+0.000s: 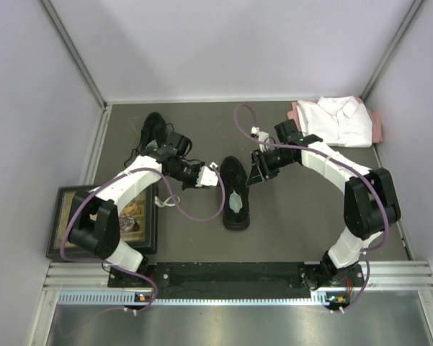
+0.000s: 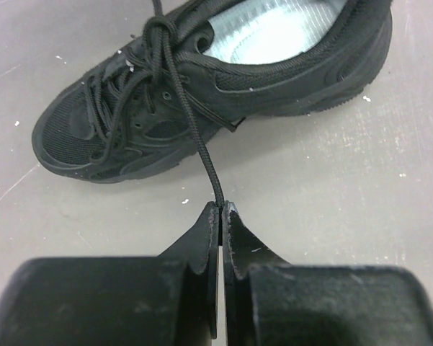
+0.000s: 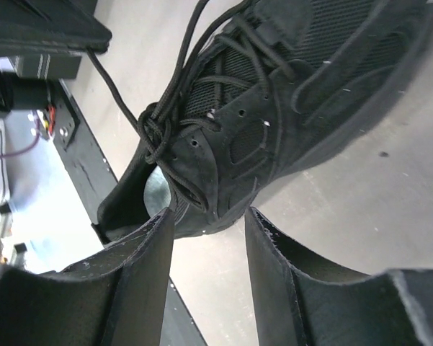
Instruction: Tie the shoes
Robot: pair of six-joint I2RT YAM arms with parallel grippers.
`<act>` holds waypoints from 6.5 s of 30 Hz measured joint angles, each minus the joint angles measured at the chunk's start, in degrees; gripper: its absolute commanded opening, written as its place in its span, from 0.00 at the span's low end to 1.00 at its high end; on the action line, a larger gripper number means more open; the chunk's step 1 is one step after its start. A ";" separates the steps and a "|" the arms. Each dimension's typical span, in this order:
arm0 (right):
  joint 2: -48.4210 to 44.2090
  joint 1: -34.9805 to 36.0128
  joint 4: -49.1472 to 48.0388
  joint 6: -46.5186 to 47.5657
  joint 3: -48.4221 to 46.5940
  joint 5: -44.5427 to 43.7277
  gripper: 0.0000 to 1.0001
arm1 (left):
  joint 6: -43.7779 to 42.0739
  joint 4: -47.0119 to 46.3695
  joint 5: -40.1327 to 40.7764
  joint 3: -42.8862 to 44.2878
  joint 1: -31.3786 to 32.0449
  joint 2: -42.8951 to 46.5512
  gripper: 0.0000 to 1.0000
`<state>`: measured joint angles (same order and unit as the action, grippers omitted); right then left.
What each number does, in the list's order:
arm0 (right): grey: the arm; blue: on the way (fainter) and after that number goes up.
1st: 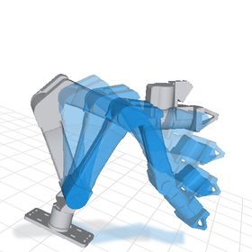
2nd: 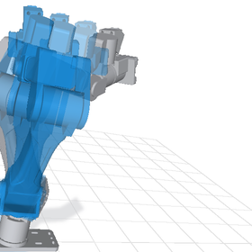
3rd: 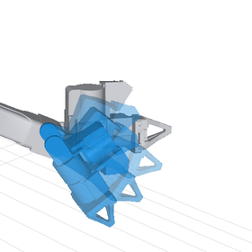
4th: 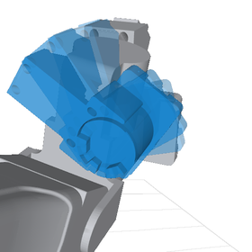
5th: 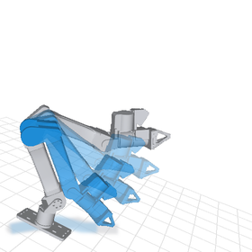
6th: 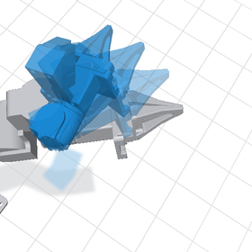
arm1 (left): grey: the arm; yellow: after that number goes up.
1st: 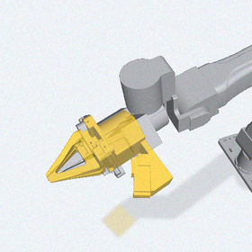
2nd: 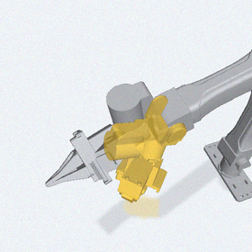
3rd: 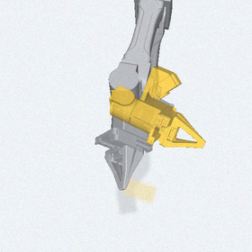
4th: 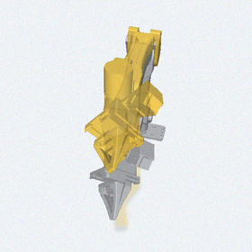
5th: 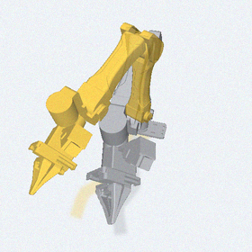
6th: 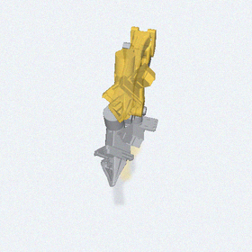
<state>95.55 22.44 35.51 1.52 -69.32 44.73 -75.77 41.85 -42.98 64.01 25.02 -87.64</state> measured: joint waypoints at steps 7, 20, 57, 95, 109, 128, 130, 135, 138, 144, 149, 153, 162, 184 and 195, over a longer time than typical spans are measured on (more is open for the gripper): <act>1.14 2.21 -0.79 0.90 -0.02 1.03 0.43 | -1.16 0.46 0.00 -1.44 -0.68 0.35 0.00; 2.93 3.32 -2.60 0.81 -0.11 2.08 0.27 | -1.60 0.63 0.00 -3.34 -0.85 0.39 0.00; 1.27 3.32 -3.21 -1.07 0.55 -0.13 0.00 | 54.82 -32.68 -5.27 -7.04 0.46 -3.28 0.38; 1.25 3.32 -2.91 -1.07 0.70 -0.48 0.00 | 54.64 -30.58 -8.90 -6.58 2.47 -4.24 0.35; 1.25 3.32 -2.91 -1.09 0.70 -0.48 0.00 | 54.51 -30.05 -8.61 -5.92 2.47 -5.29 0.16; 1.25 3.32 -2.91 -1.09 0.70 -0.48 0.00 | 54.90 -28.61 -9.62 -5.81 2.73 -5.51 0.38; 1.25 3.32 -2.91 -1.09 0.70 -0.48 0.00 | 54.97 -28.79 -8.98 -5.81 3.06 -5.51 0.38; 1.25 3.32 -2.91 -1.09 0.70 -0.48 0.00 | 55.80 -29.16 -7.02 -5.70 4.02 -5.51 0.25; 1.25 3.32 -2.93 -1.11 0.70 -0.48 0.00 | 56.41 -29.22 -5.99 -5.62 4.46 -5.51 0.10; 1.25 3.32 -2.91 -1.11 0.70 -0.48 0.00 | 56.15 -28.46 -5.55 -5.62 5.11 -5.01 0.00; 1.25 3.32 -2.91 -1.11 0.70 -0.48 0.00 | 54.49 -27.10 -5.07 -5.84 5.09 -3.30 0.00; 1.25 3.32 -2.91 -1.11 0.70 -0.48 0.00 | 52.83 -26.32 -4.79 -6.78 5.07 -1.77 0.00; 1.25 3.32 -2.91 -1.11 0.70 -0.46 0.00 | 49.64 -22.93 -4.50 -9.33 5.03 -0.87 0.00; 1.25 3.30 -3.08 -2.21 0.70 -0.44 0.00 | 58.64 -29.22 -6.82 -15.10 -1.25 5.75 0.55; 1.25 3.28 -4.22 -6.01 1.42 -0.39 0.00 | 81.99 -43.80 -6.93 -7.87 -0.96 -2.97 0.65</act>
<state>96.79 25.71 31.29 -4.49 -67.90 44.34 6.22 -1.96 -49.91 56.14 24.05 -90.61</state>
